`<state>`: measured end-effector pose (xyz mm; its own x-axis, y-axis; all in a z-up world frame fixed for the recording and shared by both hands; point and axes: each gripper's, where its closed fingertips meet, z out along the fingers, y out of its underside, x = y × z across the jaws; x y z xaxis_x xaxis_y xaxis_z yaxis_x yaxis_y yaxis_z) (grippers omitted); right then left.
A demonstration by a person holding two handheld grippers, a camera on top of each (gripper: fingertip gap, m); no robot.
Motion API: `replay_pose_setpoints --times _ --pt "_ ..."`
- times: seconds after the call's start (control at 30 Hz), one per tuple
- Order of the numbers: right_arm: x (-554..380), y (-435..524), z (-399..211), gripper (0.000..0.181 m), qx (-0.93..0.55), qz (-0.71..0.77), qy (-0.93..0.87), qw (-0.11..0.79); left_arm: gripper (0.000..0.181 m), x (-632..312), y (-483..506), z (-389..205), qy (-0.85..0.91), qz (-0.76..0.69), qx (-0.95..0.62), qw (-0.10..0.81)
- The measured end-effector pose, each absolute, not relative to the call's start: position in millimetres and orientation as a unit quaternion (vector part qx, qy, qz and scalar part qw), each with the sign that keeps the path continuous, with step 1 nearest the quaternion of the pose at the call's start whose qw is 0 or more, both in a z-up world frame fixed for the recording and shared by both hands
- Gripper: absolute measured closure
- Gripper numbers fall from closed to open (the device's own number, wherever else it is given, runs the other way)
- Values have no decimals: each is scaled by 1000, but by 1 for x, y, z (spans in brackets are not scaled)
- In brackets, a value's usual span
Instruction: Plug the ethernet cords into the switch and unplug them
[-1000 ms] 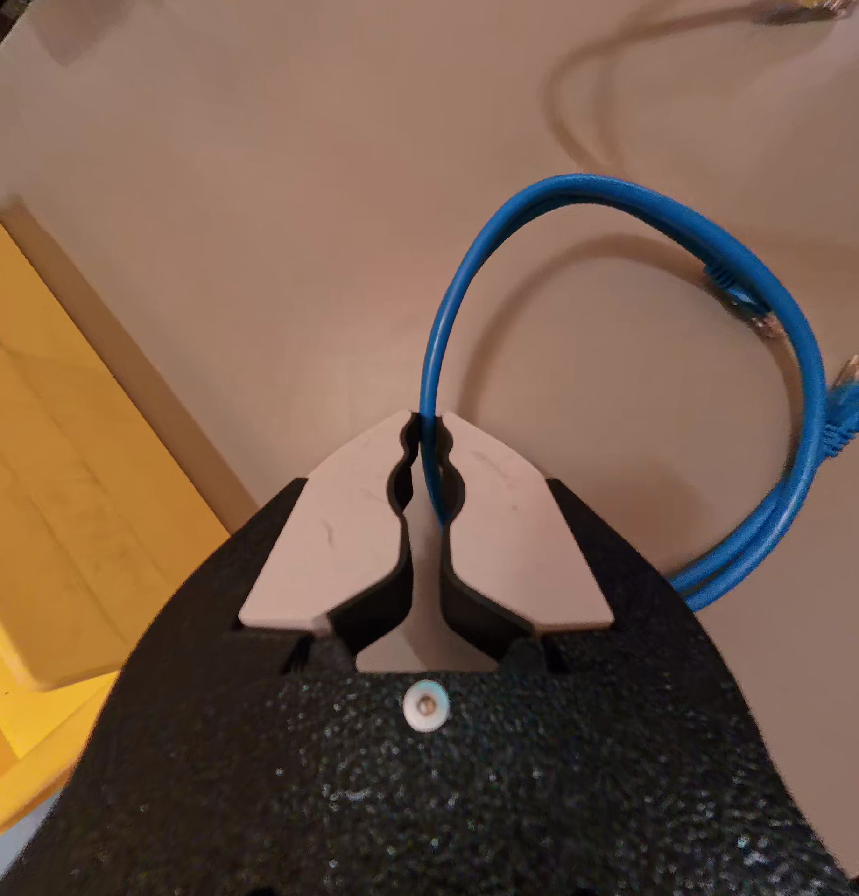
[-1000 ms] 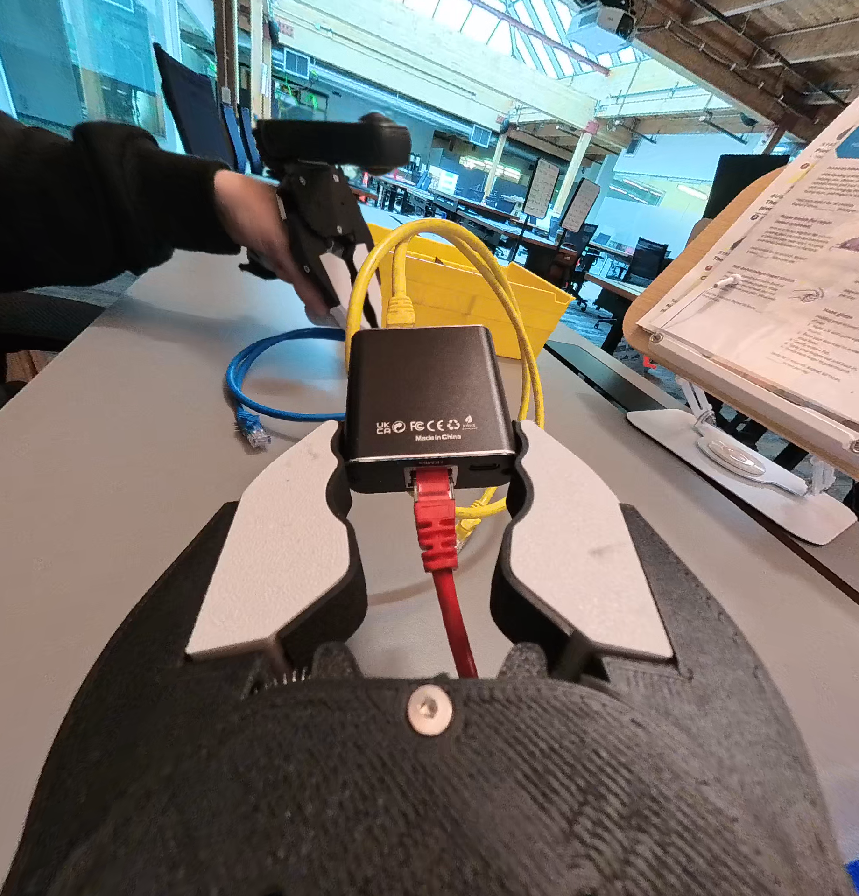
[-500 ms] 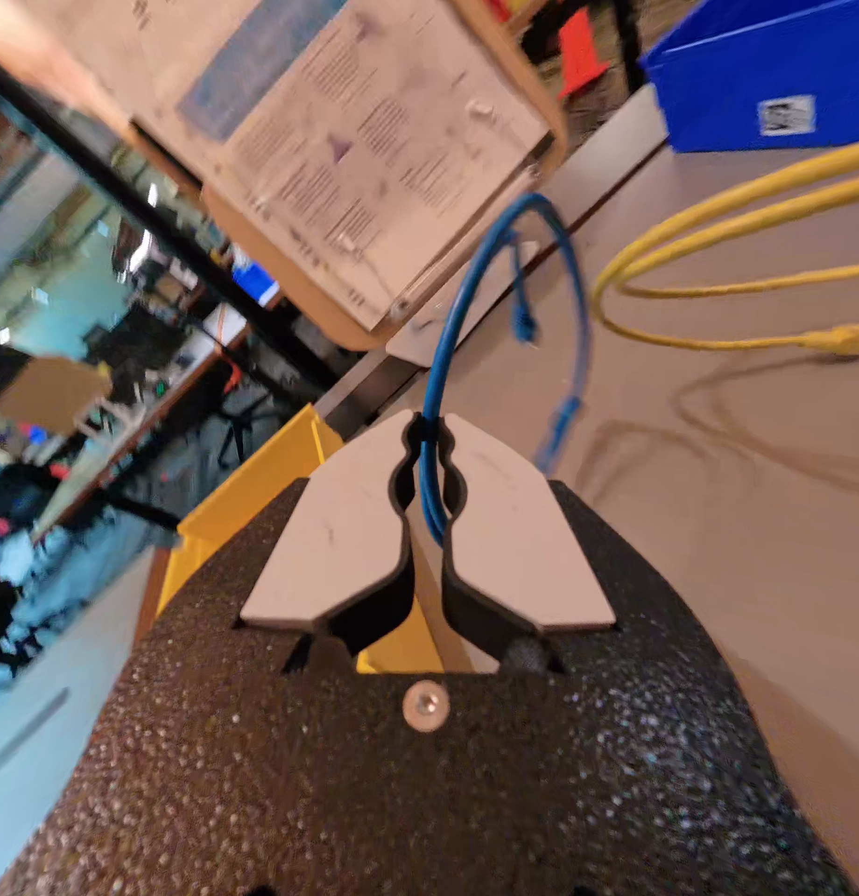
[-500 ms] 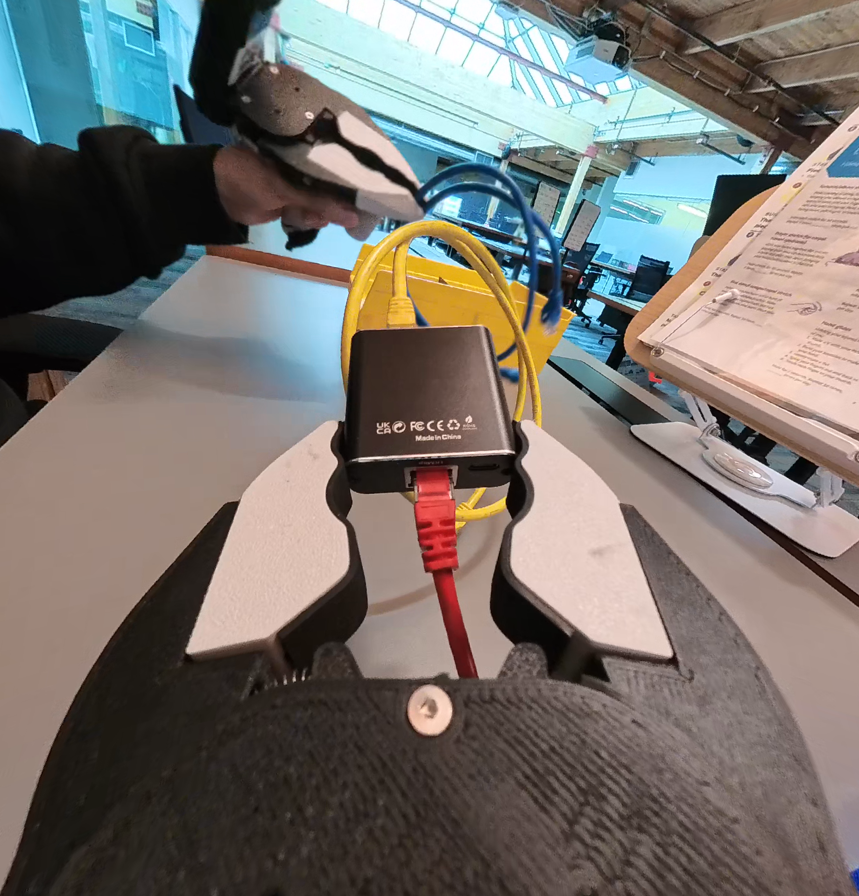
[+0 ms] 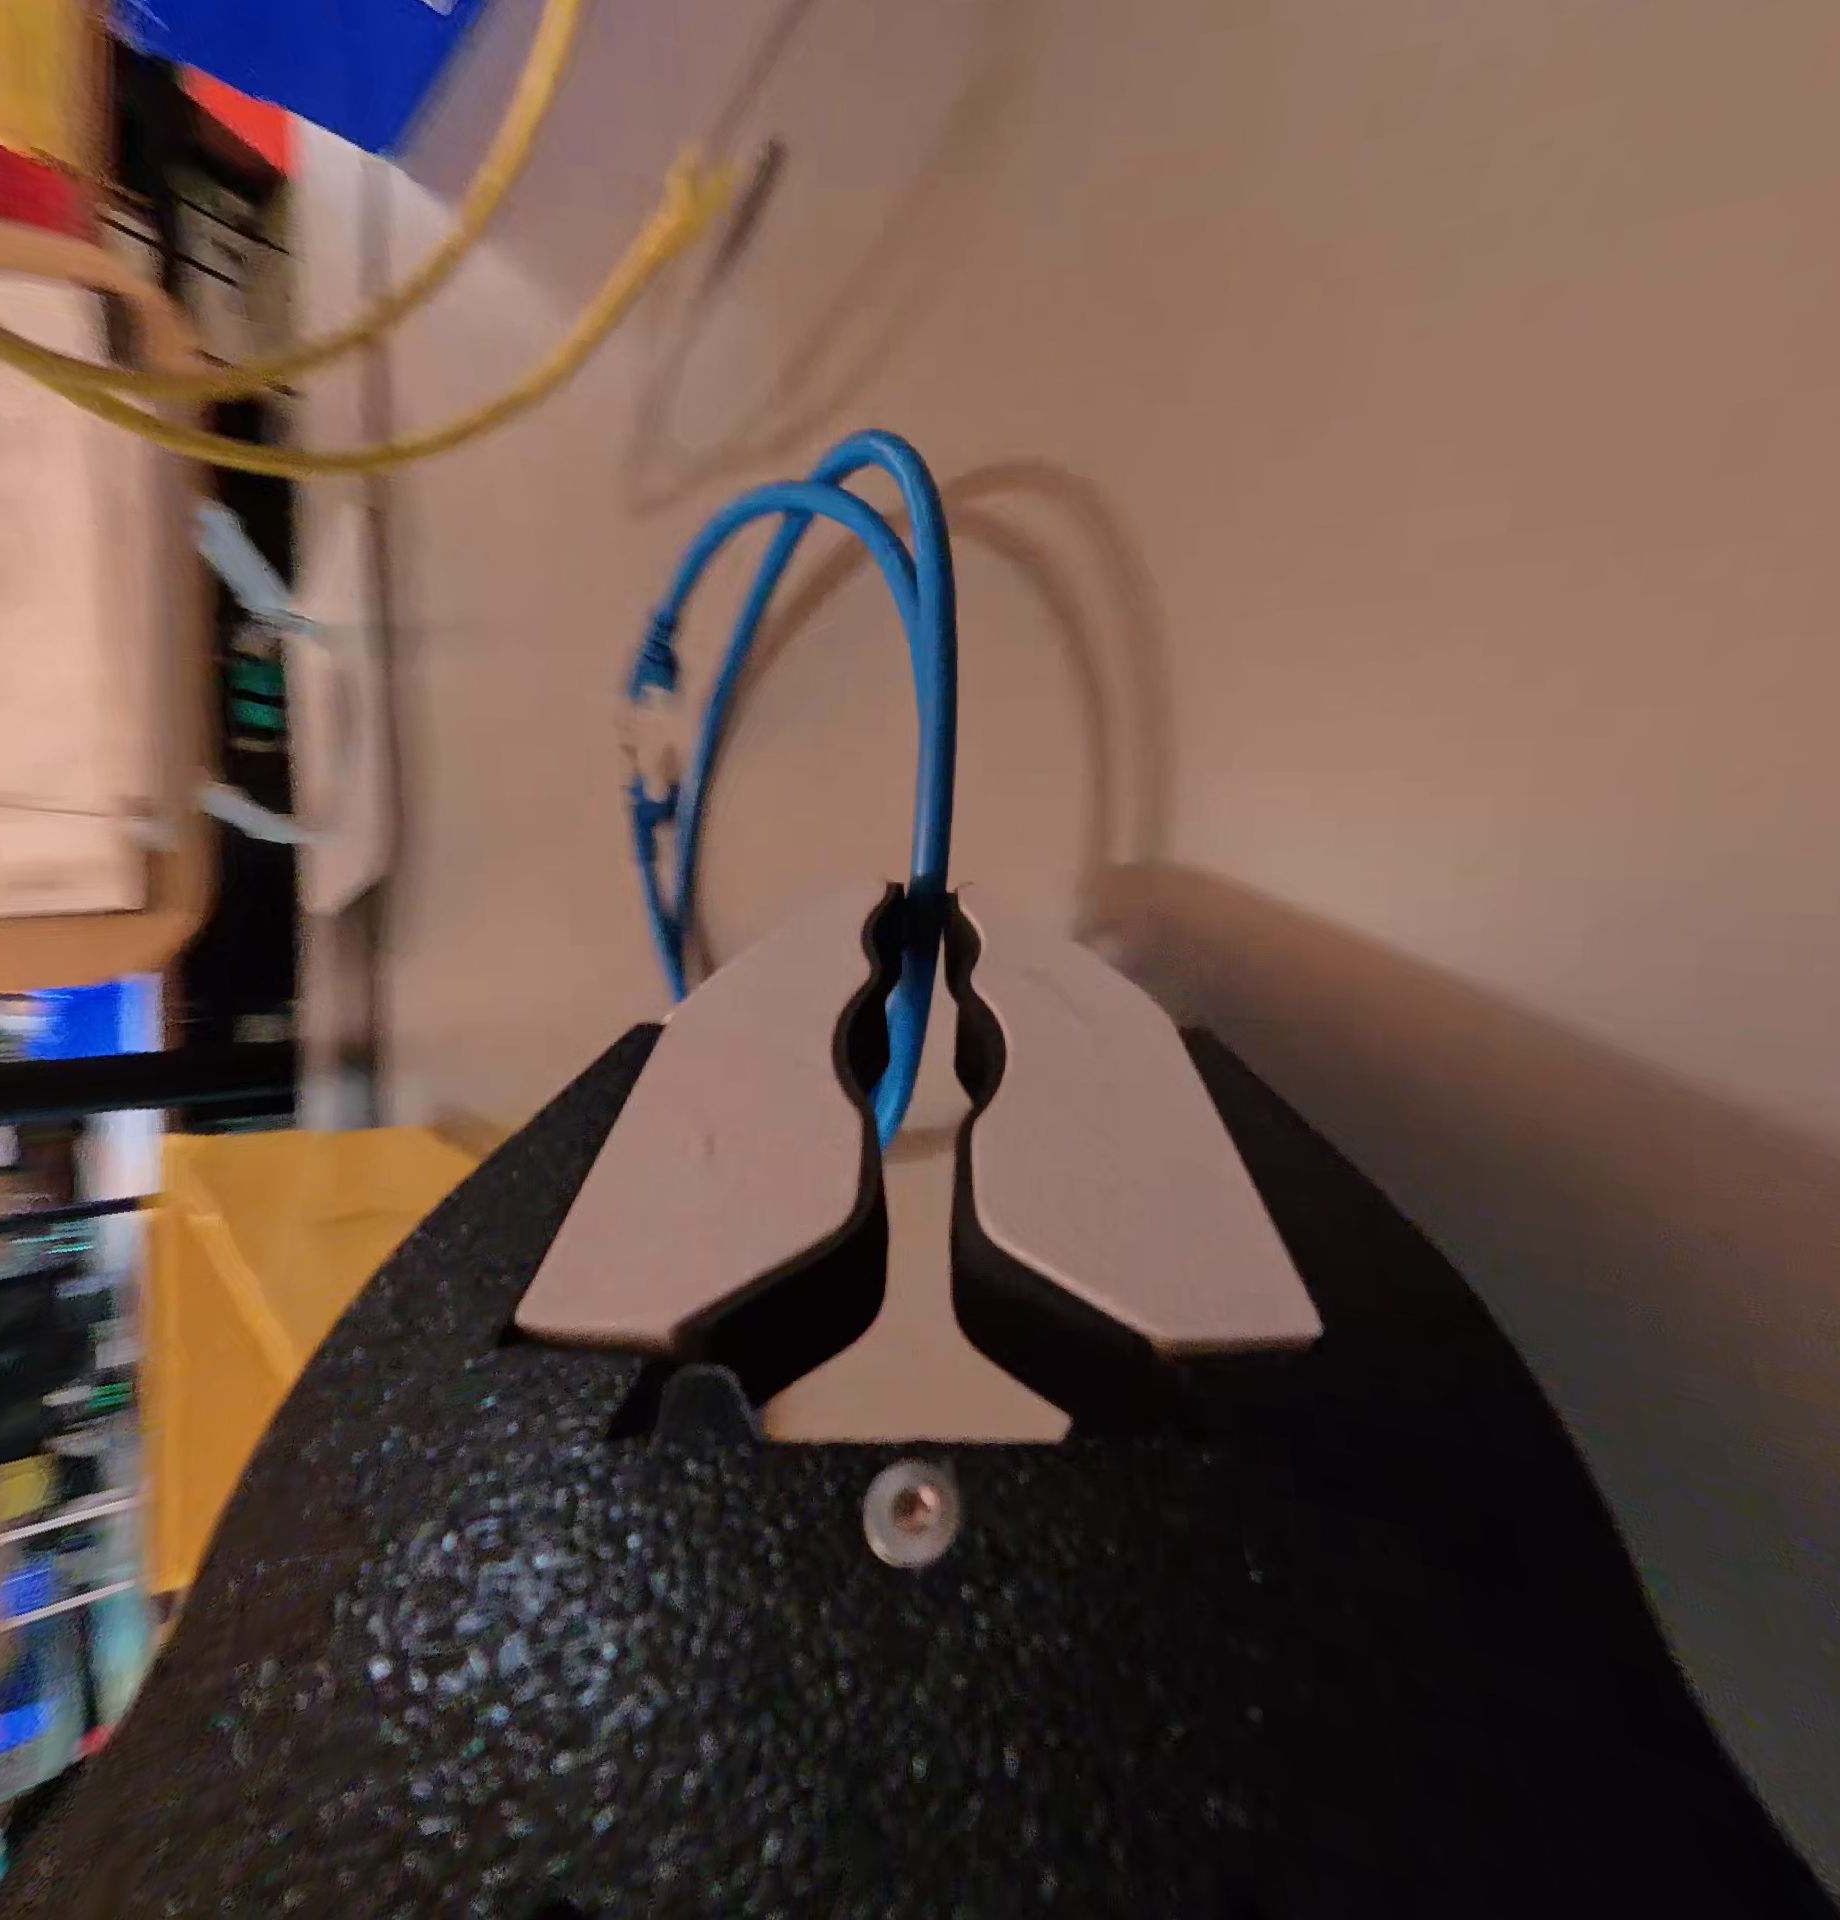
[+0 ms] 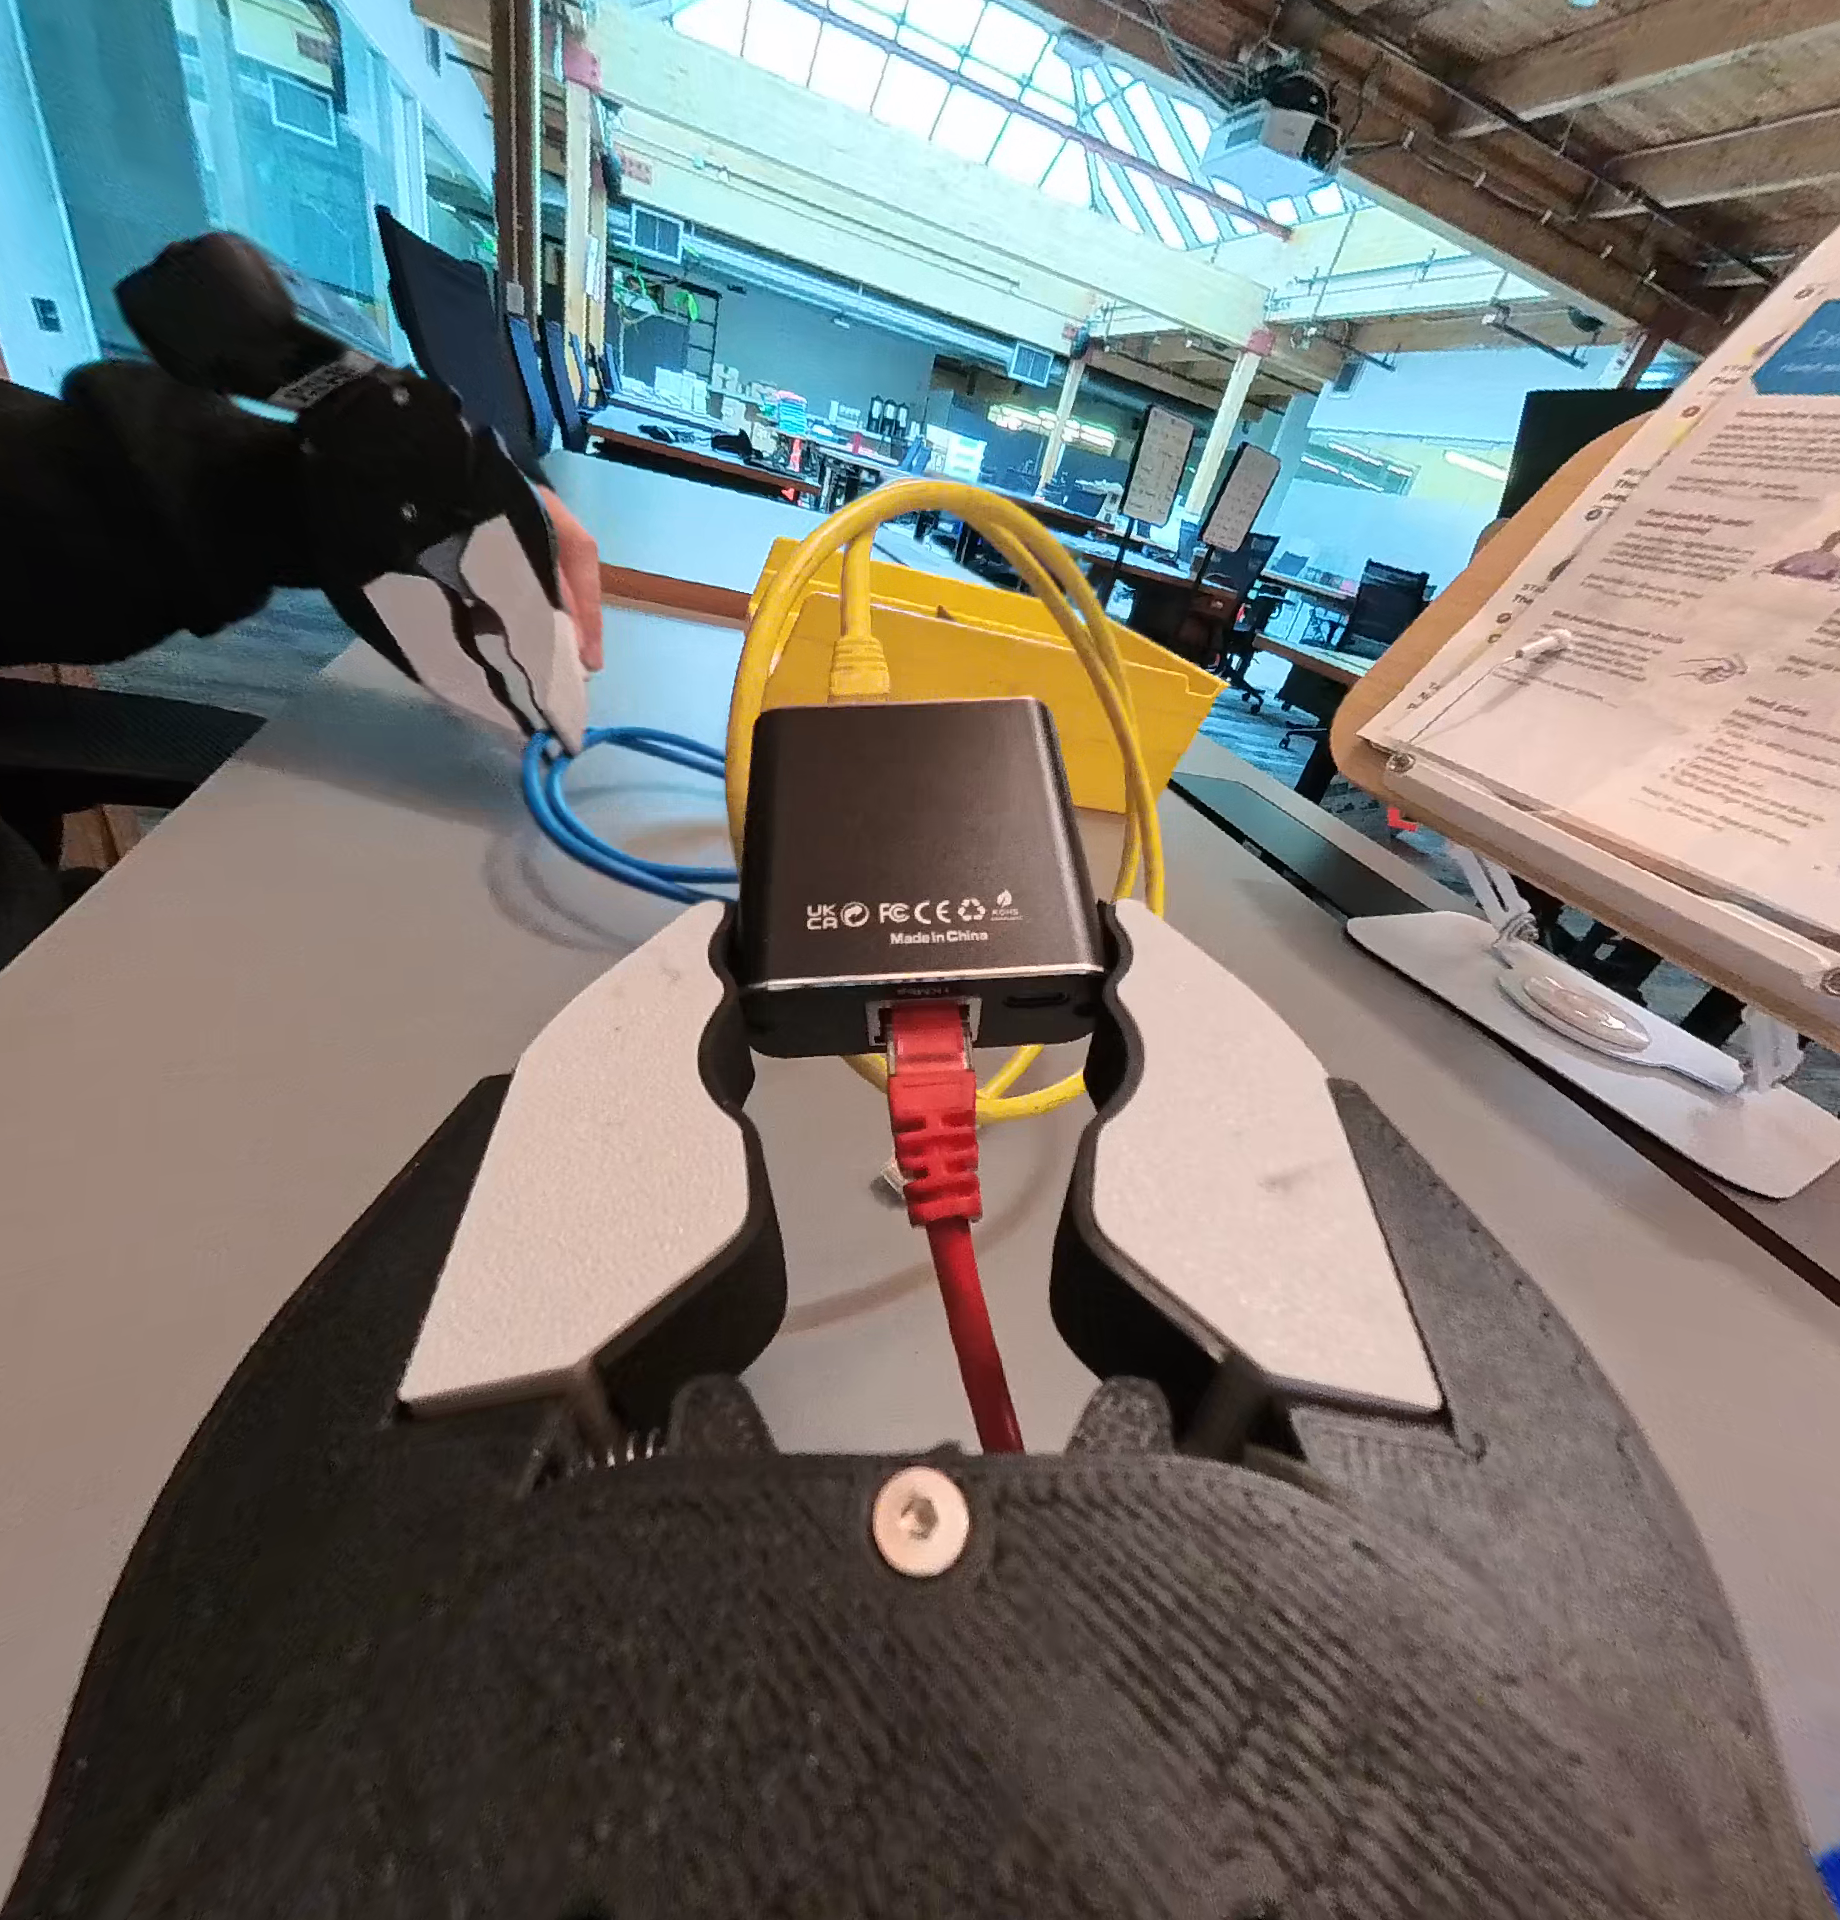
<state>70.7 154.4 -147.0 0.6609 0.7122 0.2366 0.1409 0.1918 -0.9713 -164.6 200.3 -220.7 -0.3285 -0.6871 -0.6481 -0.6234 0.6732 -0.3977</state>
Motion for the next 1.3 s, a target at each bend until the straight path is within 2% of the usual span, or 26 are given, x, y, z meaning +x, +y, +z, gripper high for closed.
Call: replay_pose_setpoints --times 0.13,0.2,0.23,0.3,0.37,0.47,0.57,0.7,0.77,0.87,0.93,1.13,1.3 --pt "68 155 -151 119 -606 206 -361 679 162 -189 172 -244 815 -155 -481 284" --pt "68 155 -150 119 -605 207 -360 679 152 -189 157 -237 796 -221 -506 250" --pt "69 156 -151 119 -606 206 -359 679 147 -184 154 -229 785 -245 -507 258" --pt "69 156 -151 119 -607 205 -360 679 148 -166 164 -212 751 -255 -528 303" --pt "68 156 -151 119 -607 204 -360 679 148 -145 193 -205 671 -229 -624 329" --pt "69 156 -151 119 -607 203 -358 679 137 -122 223 -215 521 -190 -774 306" --pt "69 156 -151 119 -608 202 -359 679 116 -88 212 -228 515 -176 -785 294" --pt "69 155 -150 119 -606 202 -361 680 111 -68 210 -250 528 -100 -792 291" --pt "69 155 -149 119 -605 202 -361 680 118 -65 213 -254 524 -88 -797 286" --pt "72 156 -149 119 -607 197 -359 681 152 -62 205 -255 543 -114 -792 256" --pt "74 156 -149 119 -608 195 -356 682 158 -59 184 -253 625 -153 -731 226" --pt "74 156 -149 119 -608 196 -355 683 167 -77 149 -239 850 -174 -424 260" --pt "72 156 -151 119 -609 197 -359 679 168 -88 158 -248 807 -214 -480 271"
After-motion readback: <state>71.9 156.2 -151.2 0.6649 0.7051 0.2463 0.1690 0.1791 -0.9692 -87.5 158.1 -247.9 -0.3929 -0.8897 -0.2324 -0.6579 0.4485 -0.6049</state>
